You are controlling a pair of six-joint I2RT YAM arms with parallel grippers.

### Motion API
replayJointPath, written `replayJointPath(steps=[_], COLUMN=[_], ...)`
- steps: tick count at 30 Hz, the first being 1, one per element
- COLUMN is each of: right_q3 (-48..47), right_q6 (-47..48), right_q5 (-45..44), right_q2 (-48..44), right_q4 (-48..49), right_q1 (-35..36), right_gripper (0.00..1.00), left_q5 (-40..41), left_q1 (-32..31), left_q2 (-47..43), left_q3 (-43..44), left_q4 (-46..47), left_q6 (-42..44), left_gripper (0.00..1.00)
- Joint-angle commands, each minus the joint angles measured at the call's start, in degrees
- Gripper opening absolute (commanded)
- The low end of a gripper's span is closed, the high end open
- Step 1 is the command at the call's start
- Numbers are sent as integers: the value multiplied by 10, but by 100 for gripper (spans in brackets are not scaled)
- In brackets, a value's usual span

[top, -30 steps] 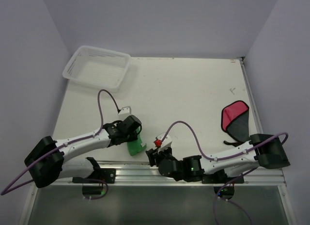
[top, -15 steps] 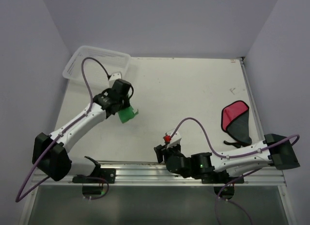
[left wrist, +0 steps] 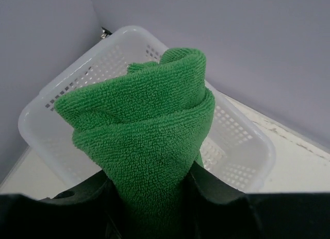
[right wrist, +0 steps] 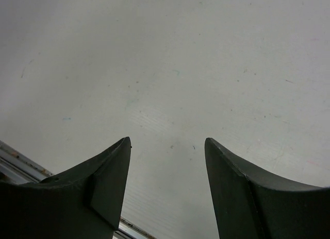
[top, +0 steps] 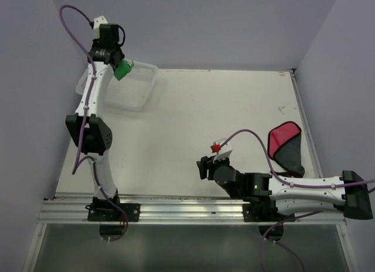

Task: Roll the towels
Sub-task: Place the rolled towel into the container

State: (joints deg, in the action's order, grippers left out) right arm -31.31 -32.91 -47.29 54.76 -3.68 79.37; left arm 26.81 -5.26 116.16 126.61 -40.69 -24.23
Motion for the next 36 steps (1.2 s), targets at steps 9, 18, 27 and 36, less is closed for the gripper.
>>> replayJointPath(steps=[9, 18, 27, 36], right_q3=[40, 45, 34, 24], right_q6=[-7, -5, 3, 6], right_q5=[90, 122, 164, 187], right_q2=[16, 48, 105, 133], right_q4=[14, 33, 73, 90], right_q1=[-71, -109, -138, -155], right_gripper=[63, 63, 63, 63], left_q5=[-206, -293, -315, -320], left_q1=[92, 97, 100, 100], left_q2=[162, 253, 273, 280], left_q3=[-44, 5, -17, -32], left_q4=[43, 86, 131, 143], left_q6=[-48, -81, -93, -86], left_gripper=[17, 21, 42, 70])
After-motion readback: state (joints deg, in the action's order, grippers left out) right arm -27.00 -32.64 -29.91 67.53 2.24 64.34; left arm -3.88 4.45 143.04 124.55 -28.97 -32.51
